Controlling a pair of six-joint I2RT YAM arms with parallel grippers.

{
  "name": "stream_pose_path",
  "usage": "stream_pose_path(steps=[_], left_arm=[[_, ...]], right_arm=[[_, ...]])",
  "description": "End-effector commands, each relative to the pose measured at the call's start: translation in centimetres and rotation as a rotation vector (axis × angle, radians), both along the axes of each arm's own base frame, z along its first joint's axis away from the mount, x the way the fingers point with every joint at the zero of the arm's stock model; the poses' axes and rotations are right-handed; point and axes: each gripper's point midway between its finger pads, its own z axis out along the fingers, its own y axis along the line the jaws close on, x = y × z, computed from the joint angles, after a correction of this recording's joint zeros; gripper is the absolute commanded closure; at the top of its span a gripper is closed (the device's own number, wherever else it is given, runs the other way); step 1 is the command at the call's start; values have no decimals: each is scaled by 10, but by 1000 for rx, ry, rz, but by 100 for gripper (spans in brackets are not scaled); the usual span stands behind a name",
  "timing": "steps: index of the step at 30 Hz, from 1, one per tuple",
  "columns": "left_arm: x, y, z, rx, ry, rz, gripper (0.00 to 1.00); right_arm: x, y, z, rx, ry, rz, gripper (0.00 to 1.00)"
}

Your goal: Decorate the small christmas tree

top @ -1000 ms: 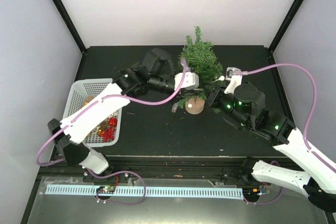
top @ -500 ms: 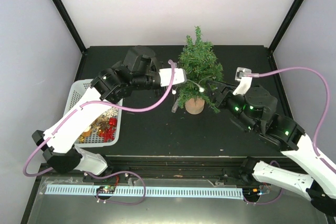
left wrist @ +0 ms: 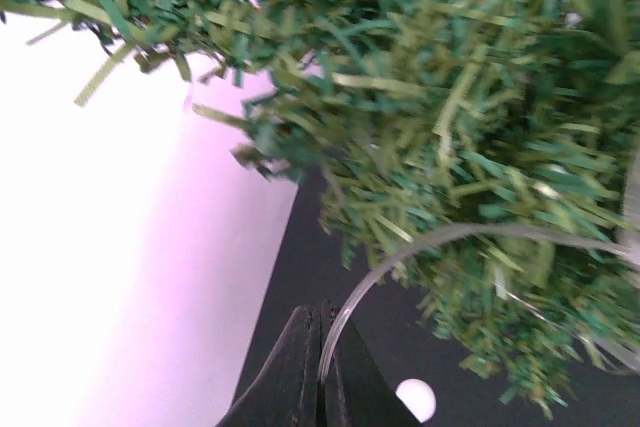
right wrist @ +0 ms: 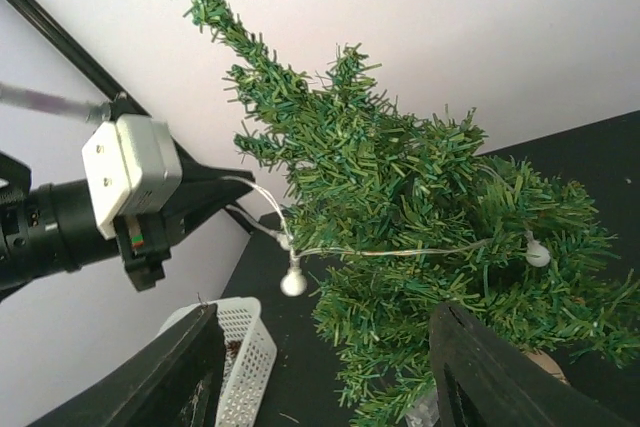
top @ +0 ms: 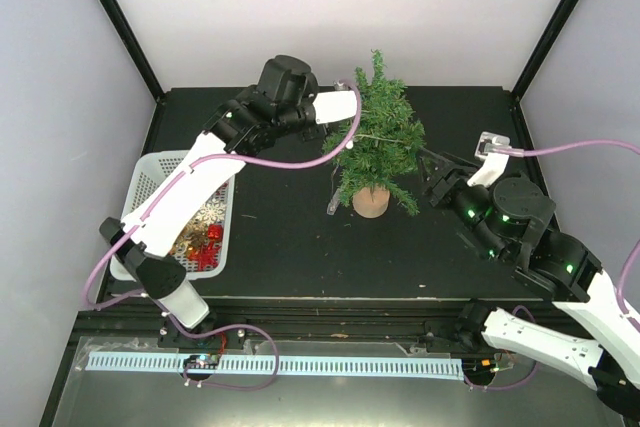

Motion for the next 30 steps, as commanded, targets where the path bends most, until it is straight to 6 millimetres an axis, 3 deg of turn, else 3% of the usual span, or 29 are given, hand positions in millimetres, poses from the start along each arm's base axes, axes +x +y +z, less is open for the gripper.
stream_pose_path(steps=[1, 11, 27, 30], left_arm=[[29, 3, 33, -6, -133, 60, 99], [42, 10, 62, -60, -211, 69, 98], [83, -32, 47, -153, -193, 48, 98], [90, -37, 38, -164, -172, 55, 85]], right_arm=[[4, -8, -5, -50, -9, -45, 43], [6, -12, -3, -73, -25, -66, 43], [8, -15, -5, -97, -36, -90, 43], [8, -15, -5, -97, -40, -91, 43]])
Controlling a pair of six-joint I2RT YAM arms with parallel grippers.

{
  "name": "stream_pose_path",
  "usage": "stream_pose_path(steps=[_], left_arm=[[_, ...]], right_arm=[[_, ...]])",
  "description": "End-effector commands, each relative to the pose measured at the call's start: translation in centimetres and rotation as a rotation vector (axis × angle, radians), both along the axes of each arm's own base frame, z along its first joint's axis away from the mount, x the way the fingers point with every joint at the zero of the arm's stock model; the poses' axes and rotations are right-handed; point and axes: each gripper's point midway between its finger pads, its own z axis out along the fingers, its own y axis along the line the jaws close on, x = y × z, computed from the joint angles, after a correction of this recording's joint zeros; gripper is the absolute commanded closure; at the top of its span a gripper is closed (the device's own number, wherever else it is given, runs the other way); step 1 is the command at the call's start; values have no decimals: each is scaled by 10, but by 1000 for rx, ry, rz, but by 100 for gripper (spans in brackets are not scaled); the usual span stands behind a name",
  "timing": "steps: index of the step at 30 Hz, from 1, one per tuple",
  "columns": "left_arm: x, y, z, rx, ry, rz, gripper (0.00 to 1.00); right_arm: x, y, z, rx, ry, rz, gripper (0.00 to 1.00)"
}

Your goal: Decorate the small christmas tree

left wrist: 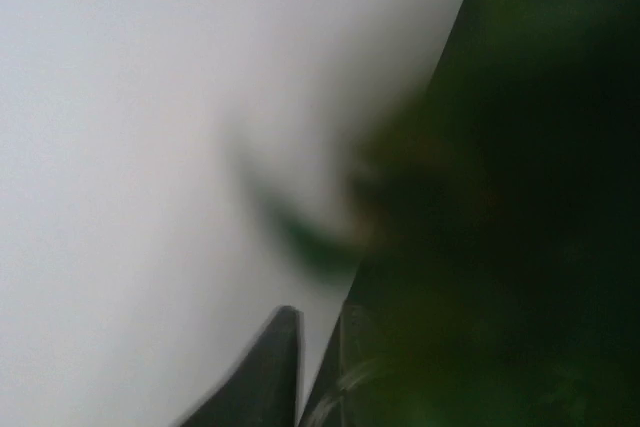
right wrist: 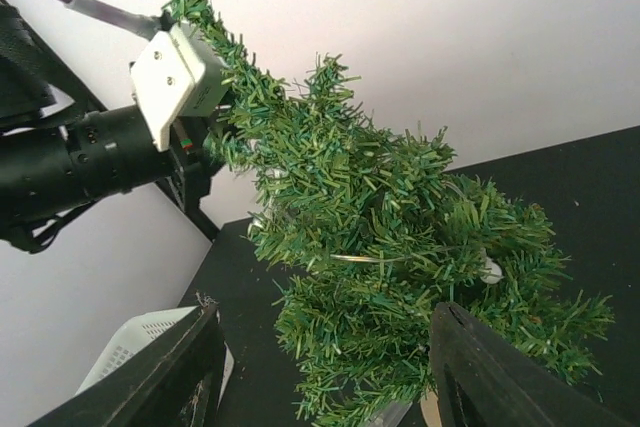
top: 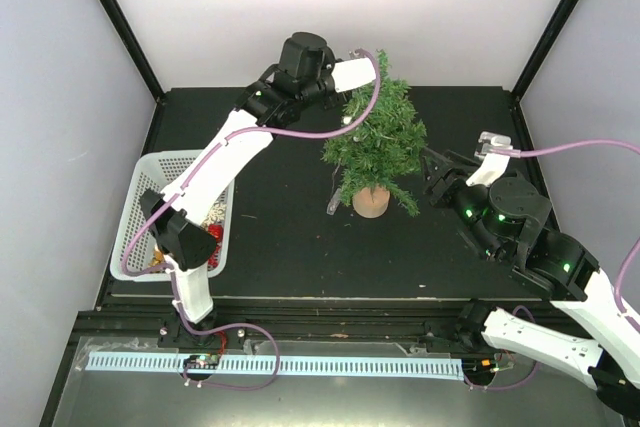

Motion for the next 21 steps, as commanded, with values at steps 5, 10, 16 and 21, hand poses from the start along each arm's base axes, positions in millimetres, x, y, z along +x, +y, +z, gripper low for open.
stream_pose_path(steps=[5, 10, 16, 21], left_arm=[[12, -10, 3, -82, 23, 10, 24], [13, 3, 10, -119, 36, 35, 11], [18, 27, 10, -100, 30, 73, 1], [16, 46, 3, -112, 89, 63, 1]], right_arm=[[3, -8, 0, -11, -19, -40, 43], [3, -7, -2, -12, -18, -39, 43], [3, -6, -2, -4, -15, -35, 43], [2, -8, -4, 1, -12, -39, 43]])
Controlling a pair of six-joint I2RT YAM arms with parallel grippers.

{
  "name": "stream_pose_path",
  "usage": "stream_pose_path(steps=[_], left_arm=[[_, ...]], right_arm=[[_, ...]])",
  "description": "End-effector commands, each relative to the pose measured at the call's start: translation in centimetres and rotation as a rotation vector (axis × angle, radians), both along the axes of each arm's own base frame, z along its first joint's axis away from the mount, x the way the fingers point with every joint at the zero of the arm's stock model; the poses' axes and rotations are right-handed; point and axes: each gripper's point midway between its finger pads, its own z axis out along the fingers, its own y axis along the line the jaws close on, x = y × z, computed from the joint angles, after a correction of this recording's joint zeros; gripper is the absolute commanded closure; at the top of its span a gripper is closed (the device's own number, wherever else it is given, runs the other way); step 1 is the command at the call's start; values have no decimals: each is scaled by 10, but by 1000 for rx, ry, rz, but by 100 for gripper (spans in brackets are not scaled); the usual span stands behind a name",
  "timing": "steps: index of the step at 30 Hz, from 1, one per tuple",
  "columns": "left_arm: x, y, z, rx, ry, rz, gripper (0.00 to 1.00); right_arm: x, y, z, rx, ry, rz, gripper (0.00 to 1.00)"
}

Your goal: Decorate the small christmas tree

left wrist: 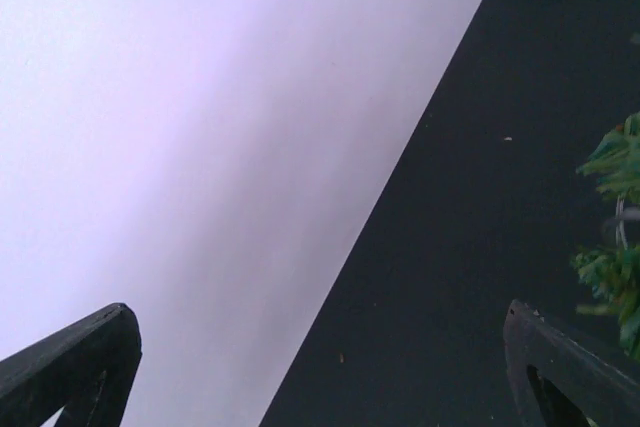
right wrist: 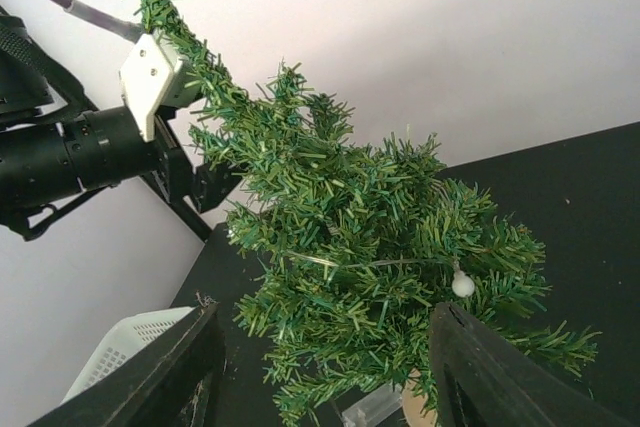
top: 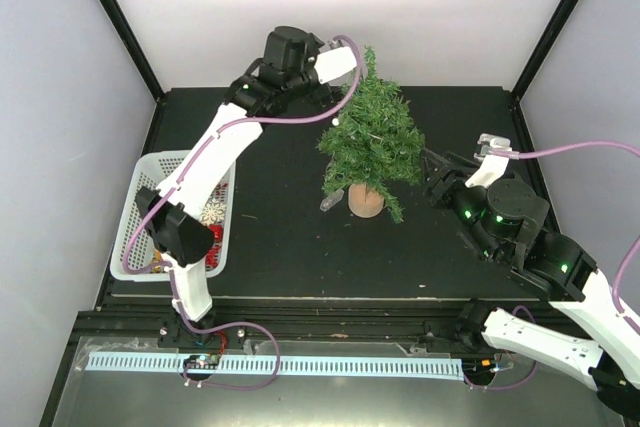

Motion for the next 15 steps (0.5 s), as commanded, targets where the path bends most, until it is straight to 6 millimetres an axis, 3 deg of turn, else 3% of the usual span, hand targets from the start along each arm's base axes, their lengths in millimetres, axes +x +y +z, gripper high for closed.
stream_pose_path(steps=[1, 7, 15], left_arm=[[-15, 20, 17, -51, 26, -30, 1], [-32, 18, 9, -79, 98, -102, 1], [-46, 18, 20, -149, 123, -133, 1]], right_arm=[[1, -6, 1, 9, -12, -25, 43], [1, -5, 0, 6, -8, -22, 43], [0, -7, -3, 7, -7, -27, 43]])
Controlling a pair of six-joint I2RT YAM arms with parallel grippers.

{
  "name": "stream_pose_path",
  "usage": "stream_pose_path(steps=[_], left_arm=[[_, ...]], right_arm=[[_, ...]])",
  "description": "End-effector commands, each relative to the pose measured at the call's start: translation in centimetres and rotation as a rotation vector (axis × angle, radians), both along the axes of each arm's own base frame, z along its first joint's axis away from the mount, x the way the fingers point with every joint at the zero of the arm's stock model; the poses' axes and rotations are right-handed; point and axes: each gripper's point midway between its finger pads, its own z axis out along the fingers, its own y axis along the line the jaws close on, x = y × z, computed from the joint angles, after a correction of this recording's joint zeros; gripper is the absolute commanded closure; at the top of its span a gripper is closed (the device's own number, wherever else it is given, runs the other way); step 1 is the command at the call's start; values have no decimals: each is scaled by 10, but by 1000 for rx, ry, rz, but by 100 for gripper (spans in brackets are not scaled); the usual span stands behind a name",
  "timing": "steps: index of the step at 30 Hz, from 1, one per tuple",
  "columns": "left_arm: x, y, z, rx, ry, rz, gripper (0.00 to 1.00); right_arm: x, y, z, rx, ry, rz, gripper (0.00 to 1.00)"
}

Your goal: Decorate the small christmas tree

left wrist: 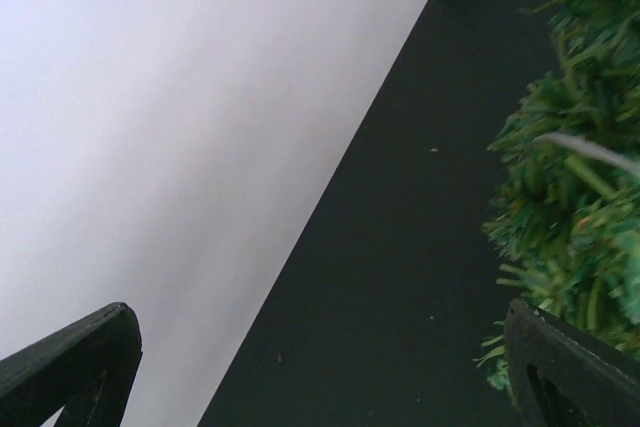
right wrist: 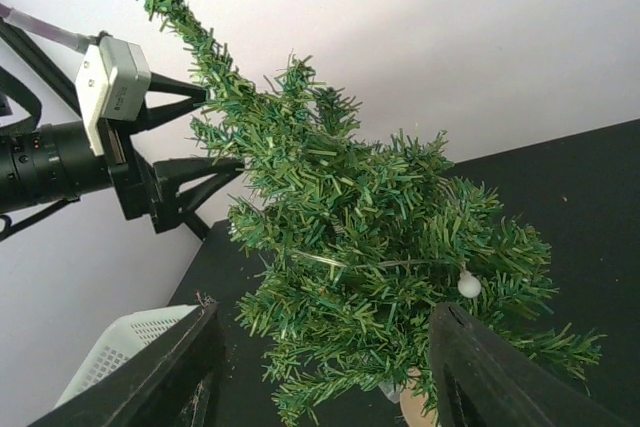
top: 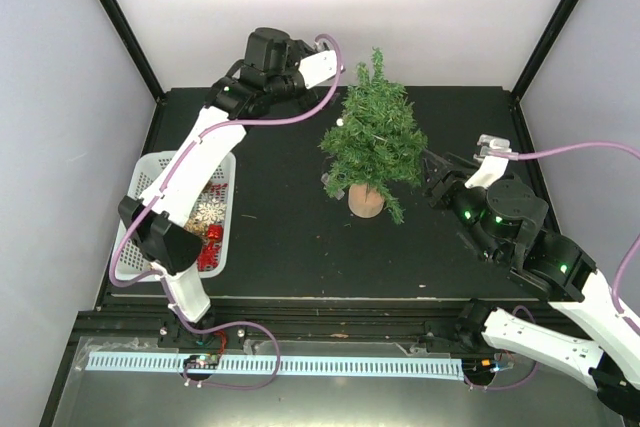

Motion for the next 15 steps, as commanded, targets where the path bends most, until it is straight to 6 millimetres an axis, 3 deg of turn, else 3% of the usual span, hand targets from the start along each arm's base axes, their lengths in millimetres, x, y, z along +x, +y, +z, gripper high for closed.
stream_pose_path(steps=[1, 8, 12, 15], left_arm=[[-19, 0, 22, -77, 13, -36, 1], [-30, 17, 30, -115, 62, -30, 1], [-48, 41, 36, -136, 96, 1, 1], [-65, 61, 26, -126, 121, 40, 1]], right_arm=[[1, -7, 0, 8, -9, -29, 43], [1, -11, -3, -33, -4, -47, 43], [6, -13, -7, -70, 17, -83, 44], [6, -7, -11, -65, 27, -60, 45]])
